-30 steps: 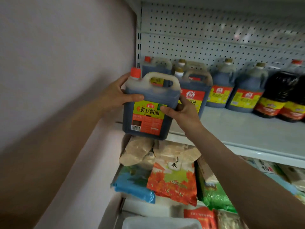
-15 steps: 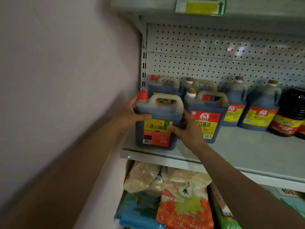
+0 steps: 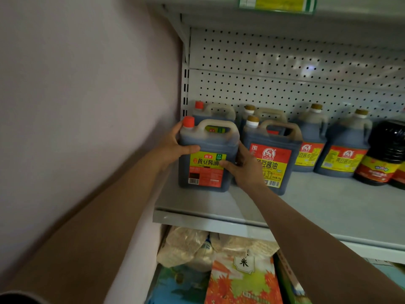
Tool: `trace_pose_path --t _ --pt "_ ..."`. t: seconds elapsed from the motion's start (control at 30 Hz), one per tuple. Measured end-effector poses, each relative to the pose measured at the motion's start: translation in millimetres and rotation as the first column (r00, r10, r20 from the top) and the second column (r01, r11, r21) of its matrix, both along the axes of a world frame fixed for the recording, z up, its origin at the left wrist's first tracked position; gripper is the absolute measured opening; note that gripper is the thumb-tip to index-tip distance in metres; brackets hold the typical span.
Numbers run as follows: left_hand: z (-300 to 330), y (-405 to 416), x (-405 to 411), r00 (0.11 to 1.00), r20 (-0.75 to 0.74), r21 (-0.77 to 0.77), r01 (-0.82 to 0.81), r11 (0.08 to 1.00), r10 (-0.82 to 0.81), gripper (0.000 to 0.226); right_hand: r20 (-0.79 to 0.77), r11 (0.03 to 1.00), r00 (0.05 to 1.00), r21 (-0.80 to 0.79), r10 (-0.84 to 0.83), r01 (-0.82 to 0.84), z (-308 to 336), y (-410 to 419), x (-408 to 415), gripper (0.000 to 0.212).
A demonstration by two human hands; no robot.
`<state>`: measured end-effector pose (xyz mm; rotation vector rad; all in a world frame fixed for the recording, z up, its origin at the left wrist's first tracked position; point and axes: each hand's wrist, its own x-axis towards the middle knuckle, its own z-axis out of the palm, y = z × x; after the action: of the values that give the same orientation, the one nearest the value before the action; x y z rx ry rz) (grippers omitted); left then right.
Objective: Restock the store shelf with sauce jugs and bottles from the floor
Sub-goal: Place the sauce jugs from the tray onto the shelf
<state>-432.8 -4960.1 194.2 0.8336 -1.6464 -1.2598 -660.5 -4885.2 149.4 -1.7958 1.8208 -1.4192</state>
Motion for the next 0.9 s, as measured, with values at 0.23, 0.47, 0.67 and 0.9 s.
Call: trace_pose_path --t 0.23,0.47,0.67,0.9 --pt "-1.4 -13.6 -7.9 1.0 -0.001 -0.027 -0.017 1.0 0.017 0.094 0.031 1.0 1.0 -0.003 0.0 0.0 -2.7 -17.1 -4.6 0.081" --pt "-3.7 -6.3 -10.6 0.999 -0.029 -0.014 -0.035 0.999 0.035 0.089 -0.01 0.999 0.999 0.012 -0.042 0.042 -3.7 -14.3 -0.5 0.079" --pt "-11.7 10.8 -20.6 0.985 -0.032 0.011 -0.171 0.985 0.171 0.076 0.039 0.993 0.998 0.112 -0.039 0.034 -0.8 -8.4 -2.8 0.075" --pt "-28.5 61.5 -29.1 0.909 0.019 0.137 -0.415 0.899 0.417 0.075 0.165 0.981 0.984 0.192 -0.072 0.04 1.2 31.6 -9.5 0.072"
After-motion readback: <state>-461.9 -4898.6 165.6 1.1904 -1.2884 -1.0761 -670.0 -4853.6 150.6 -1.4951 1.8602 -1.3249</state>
